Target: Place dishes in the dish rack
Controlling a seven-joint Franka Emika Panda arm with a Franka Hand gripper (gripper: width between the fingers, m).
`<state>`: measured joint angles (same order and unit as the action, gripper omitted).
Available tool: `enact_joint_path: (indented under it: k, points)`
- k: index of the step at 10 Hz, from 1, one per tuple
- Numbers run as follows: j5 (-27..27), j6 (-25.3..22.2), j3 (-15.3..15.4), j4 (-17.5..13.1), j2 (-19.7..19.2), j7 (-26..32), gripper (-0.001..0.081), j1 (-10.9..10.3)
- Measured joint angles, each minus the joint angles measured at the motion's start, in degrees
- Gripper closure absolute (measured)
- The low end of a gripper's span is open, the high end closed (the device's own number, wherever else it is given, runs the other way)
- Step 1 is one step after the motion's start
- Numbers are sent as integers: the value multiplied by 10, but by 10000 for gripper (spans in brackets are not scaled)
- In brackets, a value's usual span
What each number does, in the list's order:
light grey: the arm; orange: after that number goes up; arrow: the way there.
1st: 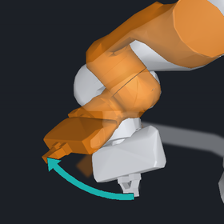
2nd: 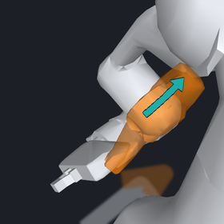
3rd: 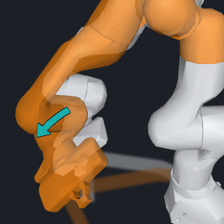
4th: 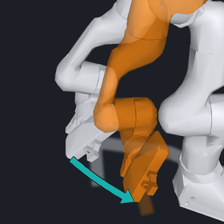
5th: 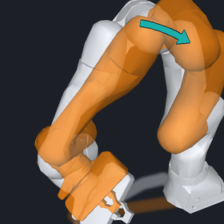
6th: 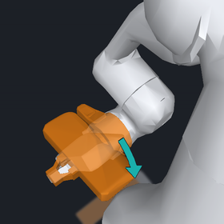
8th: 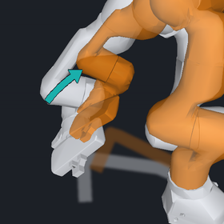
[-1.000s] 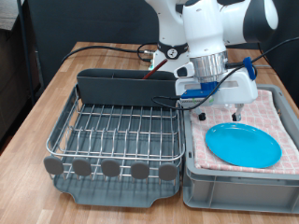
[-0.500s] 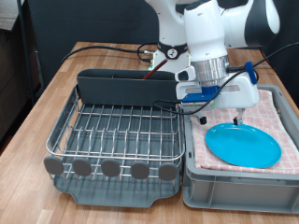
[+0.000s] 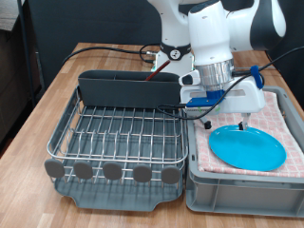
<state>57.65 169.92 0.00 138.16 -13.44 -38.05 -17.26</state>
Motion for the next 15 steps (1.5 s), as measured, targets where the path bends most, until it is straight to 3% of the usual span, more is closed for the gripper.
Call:
enact_joint_path:
  k: [6, 11, 15]
  points:
    - [4, 0, 7, -22, -19, 1, 4, 0]
    - [-97, 0, -40, -22, -23, -102, 4, -33]
    - [-91, -2, -38, -21, -23, -105, 4, -32]
